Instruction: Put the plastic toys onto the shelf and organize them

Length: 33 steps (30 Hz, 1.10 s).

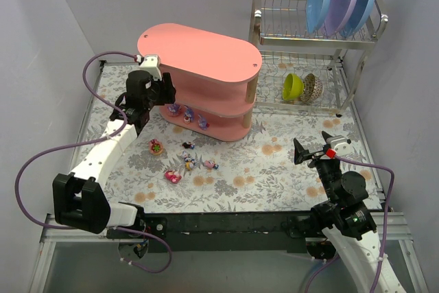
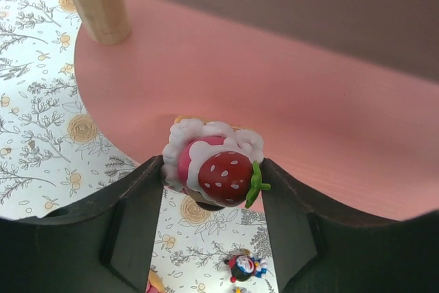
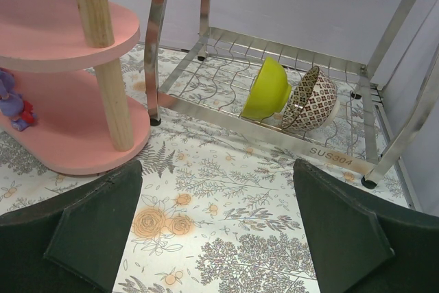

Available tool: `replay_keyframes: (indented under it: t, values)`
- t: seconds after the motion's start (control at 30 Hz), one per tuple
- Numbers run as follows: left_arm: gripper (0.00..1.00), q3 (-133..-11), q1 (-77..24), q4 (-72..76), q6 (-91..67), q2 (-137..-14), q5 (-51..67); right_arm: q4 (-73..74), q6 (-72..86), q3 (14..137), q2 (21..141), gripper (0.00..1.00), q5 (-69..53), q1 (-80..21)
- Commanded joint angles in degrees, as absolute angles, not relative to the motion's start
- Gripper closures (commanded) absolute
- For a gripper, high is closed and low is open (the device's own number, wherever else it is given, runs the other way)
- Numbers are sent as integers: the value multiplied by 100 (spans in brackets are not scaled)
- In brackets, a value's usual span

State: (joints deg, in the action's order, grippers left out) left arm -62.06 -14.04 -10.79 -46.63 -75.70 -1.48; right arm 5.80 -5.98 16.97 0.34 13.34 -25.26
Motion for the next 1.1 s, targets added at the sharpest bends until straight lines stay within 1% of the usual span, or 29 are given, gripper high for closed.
replay_keyframes:
  t: [0.0,0.1,0.2,0.23,0.47,0.73,0.93,1.0,1.07]
  values:
    - [62,-6126,-1397,-677,-4562,-7462,-9,290,-563,1679,-1143,2,1397,-2566]
    - [55,-6012,-1406,-580,-4544,-7462,-35,290,-563,1679,-1143,2,1389,-2566]
    - [50,-6021,-1397,-571,-4526,-7479,-35,272,-563,1670,-1143,2,1389,-2566]
    - [46,-6021,-1397,-545,-4535,-7488,-44,272,-571,1670,-1143,2,1397,-2566]
    - [34,-5950,-1397,-440,-4579,-7488,-53,272,-571,1670,-1143,2,1406,-2566]
    - [32,-5845,-1397,-334,-4649,-7392,-114,281,-571,1670,-1143,2,1397,-2575]
    - [32,-5582,-1398,-255,-4781,-7102,-202,281,-563,1679,-1143,2,1380,-2558]
    - [32,-5555,-1406,-229,-4799,-7075,-202,272,-571,1679,-1143,2,1371,-2566]
    - [35,-5520,-1398,-211,-4799,-7093,-220,273,-563,1679,-1143,2,1362,-2566]
